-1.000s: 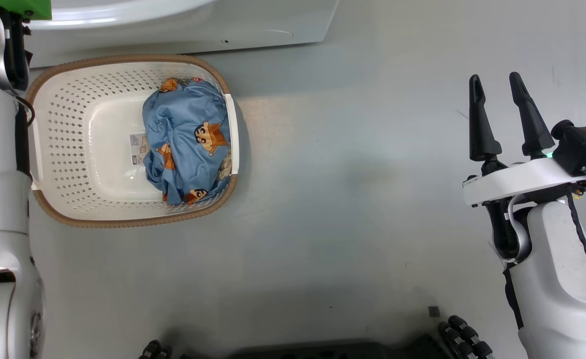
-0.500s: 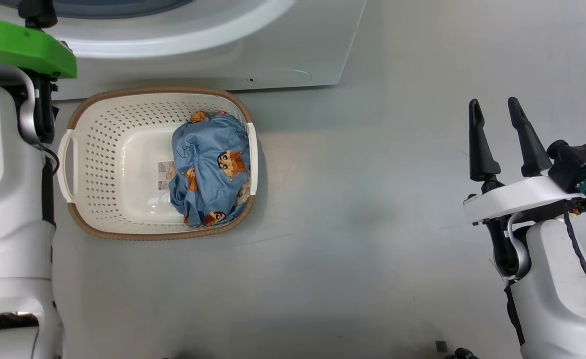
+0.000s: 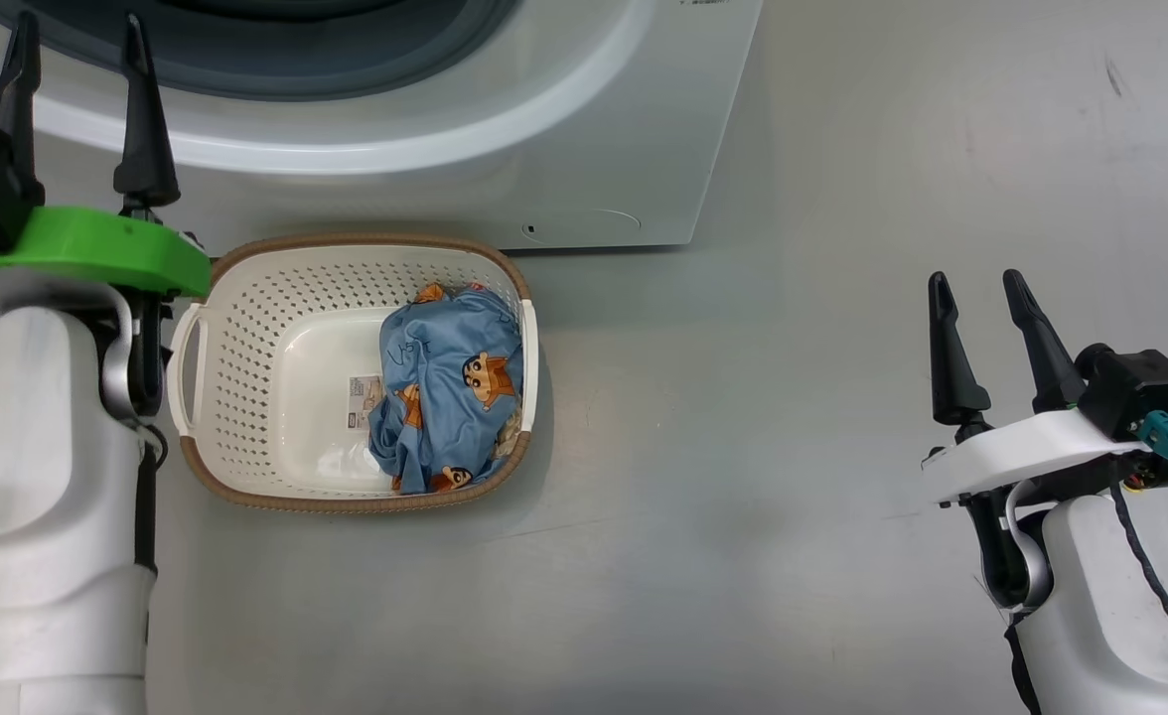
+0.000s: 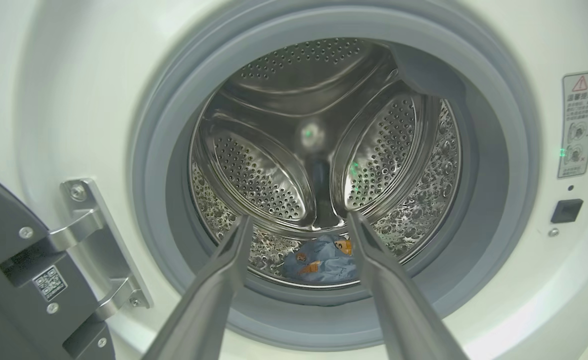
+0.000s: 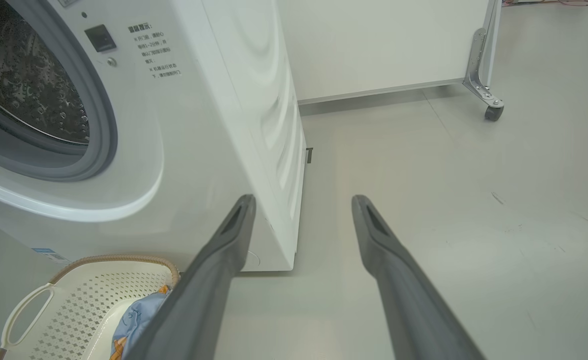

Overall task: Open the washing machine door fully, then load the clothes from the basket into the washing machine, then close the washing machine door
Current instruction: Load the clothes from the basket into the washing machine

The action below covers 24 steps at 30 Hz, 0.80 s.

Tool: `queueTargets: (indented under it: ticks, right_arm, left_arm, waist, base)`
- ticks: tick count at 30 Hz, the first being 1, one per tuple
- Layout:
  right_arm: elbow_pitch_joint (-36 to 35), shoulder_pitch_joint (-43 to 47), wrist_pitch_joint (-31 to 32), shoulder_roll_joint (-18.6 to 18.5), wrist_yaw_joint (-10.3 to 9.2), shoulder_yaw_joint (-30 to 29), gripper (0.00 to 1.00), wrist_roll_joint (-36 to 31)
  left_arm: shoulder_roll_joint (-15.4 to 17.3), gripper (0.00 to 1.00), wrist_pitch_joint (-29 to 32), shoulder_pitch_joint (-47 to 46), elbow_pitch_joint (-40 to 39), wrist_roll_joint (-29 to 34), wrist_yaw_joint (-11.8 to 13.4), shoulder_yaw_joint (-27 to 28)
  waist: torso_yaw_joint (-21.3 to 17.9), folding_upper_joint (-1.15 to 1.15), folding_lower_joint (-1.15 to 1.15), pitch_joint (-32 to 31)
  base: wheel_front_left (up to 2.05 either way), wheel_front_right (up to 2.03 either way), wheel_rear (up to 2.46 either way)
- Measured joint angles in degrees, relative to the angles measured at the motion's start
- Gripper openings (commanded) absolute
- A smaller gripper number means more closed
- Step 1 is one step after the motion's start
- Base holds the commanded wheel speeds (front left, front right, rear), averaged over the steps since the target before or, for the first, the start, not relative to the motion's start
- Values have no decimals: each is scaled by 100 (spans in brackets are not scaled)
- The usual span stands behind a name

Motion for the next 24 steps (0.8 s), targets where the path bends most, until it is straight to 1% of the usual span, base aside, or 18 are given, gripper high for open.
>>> queueTargets:
  ticks: [3, 14, 24]
  right_arm:
    - [-1, 10, 0, -9, 0, 38, 100, 0]
    - [-8, 49, 0, -45, 0, -5, 100, 37]
    - [15, 272, 0, -48, 0, -33, 100, 86]
  left_arm:
    - [10, 100, 0, 304, -186, 33, 0, 111]
    - [-34, 100, 1, 1029, -612, 153, -27, 166]
    - [-232, 100, 1, 1834, -883, 205, -42, 197]
  waist:
    - [41, 0, 0, -53]
    - [146, 0, 0, -204]
    - [155, 0, 0, -480]
  base:
    - [0, 0, 0]
    - [0, 0, 0]
    - [0, 0, 0]
